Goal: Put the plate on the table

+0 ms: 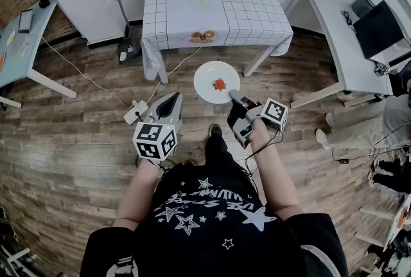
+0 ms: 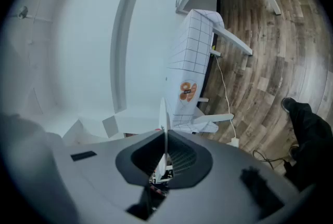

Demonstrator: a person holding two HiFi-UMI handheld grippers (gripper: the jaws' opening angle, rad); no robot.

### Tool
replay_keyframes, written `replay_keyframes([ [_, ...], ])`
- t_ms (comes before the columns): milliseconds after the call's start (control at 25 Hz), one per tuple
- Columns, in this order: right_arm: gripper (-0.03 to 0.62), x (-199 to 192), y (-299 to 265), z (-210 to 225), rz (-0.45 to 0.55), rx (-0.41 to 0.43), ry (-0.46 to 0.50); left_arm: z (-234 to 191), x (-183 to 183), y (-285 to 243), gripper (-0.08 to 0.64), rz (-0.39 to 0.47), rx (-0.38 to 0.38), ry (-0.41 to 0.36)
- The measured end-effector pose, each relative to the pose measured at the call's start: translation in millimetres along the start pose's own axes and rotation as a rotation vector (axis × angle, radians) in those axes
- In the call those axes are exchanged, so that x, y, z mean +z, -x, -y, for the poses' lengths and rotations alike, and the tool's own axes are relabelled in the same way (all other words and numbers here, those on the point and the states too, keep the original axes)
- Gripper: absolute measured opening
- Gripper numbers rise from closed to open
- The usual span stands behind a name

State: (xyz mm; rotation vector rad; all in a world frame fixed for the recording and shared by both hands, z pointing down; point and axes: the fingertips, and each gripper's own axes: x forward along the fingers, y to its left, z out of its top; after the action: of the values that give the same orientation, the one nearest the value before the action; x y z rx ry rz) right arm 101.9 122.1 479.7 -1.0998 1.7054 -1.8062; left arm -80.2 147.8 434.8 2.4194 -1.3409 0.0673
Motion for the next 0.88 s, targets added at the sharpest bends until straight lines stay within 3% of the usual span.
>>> replay_keyframes([
  [240, 0.023, -8, 2, -5, 0.0, 0.034, 0.008, 0, 3, 6, 0.009, 0.008, 0.0, -0.004],
  [880, 0.023, -7, 4, -7, -0.008, 0.013, 0.048, 7, 2, -1, 0.009, 0.001, -0.02, 0.011],
])
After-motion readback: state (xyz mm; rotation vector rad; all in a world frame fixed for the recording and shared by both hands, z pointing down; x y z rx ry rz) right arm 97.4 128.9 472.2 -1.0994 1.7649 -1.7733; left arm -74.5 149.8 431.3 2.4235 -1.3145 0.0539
